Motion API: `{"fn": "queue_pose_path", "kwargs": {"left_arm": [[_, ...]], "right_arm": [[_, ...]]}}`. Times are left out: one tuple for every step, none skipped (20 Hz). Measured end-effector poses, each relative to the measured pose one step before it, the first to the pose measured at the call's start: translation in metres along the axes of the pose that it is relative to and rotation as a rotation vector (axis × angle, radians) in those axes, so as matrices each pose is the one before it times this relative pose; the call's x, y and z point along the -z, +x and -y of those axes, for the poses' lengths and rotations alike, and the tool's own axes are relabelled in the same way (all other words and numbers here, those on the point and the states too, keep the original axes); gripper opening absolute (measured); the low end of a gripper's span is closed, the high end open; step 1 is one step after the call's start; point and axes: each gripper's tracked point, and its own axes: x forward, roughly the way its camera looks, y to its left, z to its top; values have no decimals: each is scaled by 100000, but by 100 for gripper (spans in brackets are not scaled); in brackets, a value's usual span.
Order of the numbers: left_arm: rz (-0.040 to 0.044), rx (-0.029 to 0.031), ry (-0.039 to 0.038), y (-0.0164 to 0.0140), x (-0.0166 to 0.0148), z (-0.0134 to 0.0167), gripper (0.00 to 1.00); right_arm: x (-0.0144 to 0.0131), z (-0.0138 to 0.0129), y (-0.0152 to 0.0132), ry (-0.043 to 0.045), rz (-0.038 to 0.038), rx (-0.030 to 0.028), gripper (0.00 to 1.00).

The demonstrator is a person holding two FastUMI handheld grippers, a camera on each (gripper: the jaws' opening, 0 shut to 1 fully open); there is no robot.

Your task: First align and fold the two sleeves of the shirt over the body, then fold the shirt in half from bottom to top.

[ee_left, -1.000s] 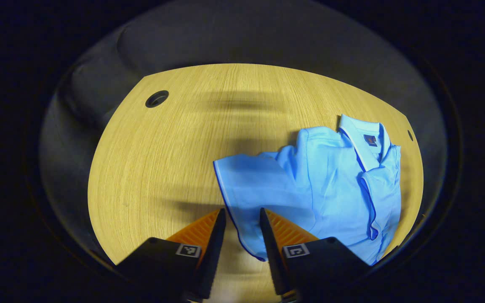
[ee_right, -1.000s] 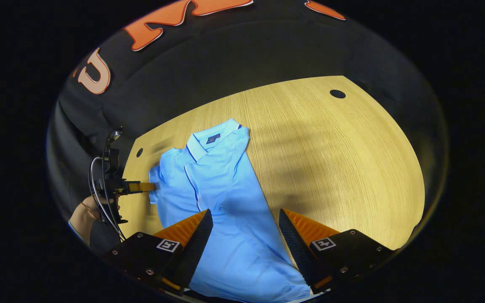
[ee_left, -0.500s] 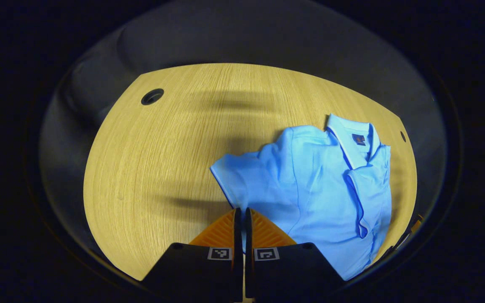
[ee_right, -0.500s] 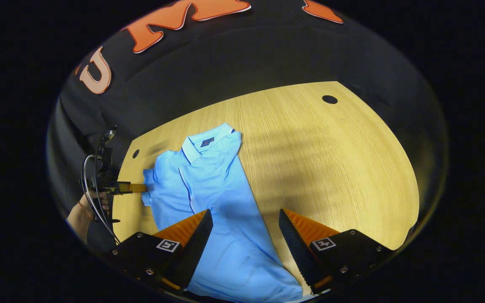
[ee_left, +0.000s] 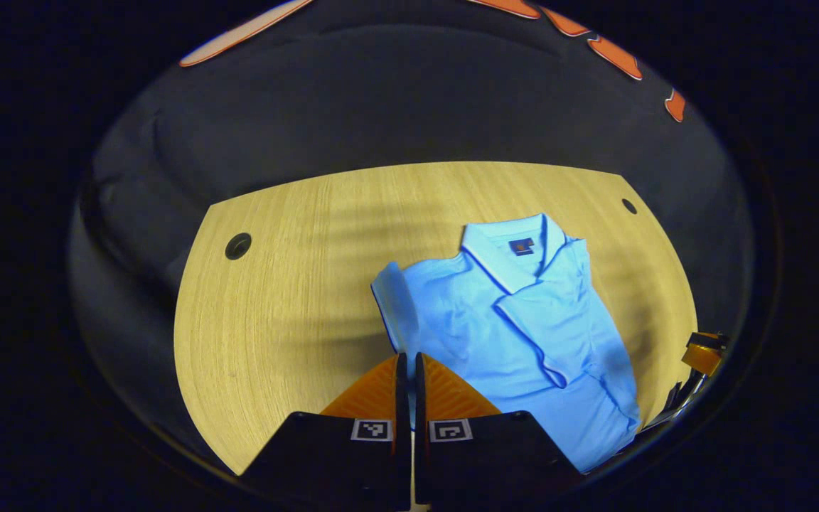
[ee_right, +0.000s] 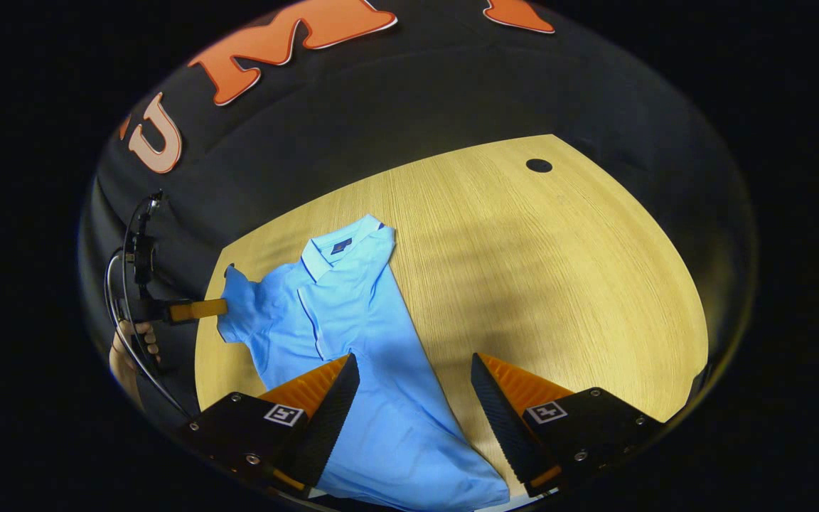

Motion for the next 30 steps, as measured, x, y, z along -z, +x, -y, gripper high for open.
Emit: {"fn": "queue_pose_path", "kwargs": {"left_arm": [[798, 1333, 1021, -210, -445, 1114, 5], [406, 1582, 1041, -238, -460, 1241, 5], [93, 1767, 944, -89, -360, 1200, 5], [46, 1833, 760, 99, -271, 1307, 5], [-192, 1539, 695, 117, -268, 1253, 5], [-79, 1048, 584, 216, -198, 1034, 5], [-97, 1152, 520, 198, -238, 945, 5], [-254, 1004, 45, 242, -175, 904, 5], [-247, 1439, -239, 443, -23, 1178, 6], [-183, 1469, -187, 513, -58, 1159, 5], [-390, 1289, 271, 890, 61, 987, 5], [-455, 997, 307, 611, -14, 912, 5], [-563, 1164, 202, 517, 89, 1065, 5], [-497, 1067, 341, 348, -124, 1086, 5], [-397, 636, 879, 335, -118, 1021, 5], [-583, 186, 1028, 387, -72, 872, 5], [-688, -410, 647, 403, 94, 668, 5], [-1152, 247, 80, 205, 61, 768, 5], [-946, 706, -292, 795, 341, 778, 6], [-978, 131, -592, 539, 303, 675, 6], [-570, -55, -543, 191, 90, 520, 6], [-241, 25, -435, 424, 112, 339, 7], [-319, 519, -782, 157, 196, 367, 10], [202, -23, -1341, -24, 111, 123, 14], [394, 1541, -1924, 113, 94, 364, 31], [-8, 750, -2161, -133, 90, 209, 43], [120, -189, -1957, -77, 255, -251, 54], [363, -218, -1190, -77, 195, -180, 65], [191, -532, -584, -236, 260, -312, 76], [192, -1104, -377, -261, 314, -418, 87]], "right_arm": [[39, 281, -158, 92, -65, -41, 98], [35, 288, -83, 187, 28, 185, 98], [54, 332, -129, 215, 5, -90, 98], [42, 237, -133, 352, 82, -26, 98], [-34, 412, -50, 400, -12, 204, 98], [59, 520, -100, 438, -39, 417, 98], [-83, 535, -165, 552, 252, 397, 98], [6, 368, -78, 485, 131, 326, 98], [-71, 560, -142, 542, 232, 428, 98], [54, 493, -79, 506, 191, 531, 98], [-24, 504, -59, 497, -12, 449, 98], [139, 424, -132, 553, -92, 402, 98], [120, 447, 7, 558, -276, 292, 98], [181, 340, -69, 434, -349, 187, 98], [190, 290, -7, 364, -342, 95, 98], [202, 253, 74, 275, -362, 193, 98], [151, 351, 108, 315, -338, 425, 98], [138, 319, -16, 459, -325, 584, 98], [137, 241, 21, 326, -426, 110, 98], [180, 228, -34, 160, -361, 262, 98], [120, 200, 63, -115, -320, 239, 98], [102, 30, -65, -368, -245, 80, 98], [95, 55, -12, -455, -315, 74, 98], [141, 15, -46, -495, -321, 55, 98], [39, 16, -12, -331, -139, -4, 98], [-12, 2, -46, -218, -173, -28, 98], [42, -68, 27, -154, -145, -95, 98], [154, -79, -28, -217, -312, -185, 98], [128, -80, -72, -498, -327, -121, 98], [195, -213, -56, -764, -419, 26, 98]]}}
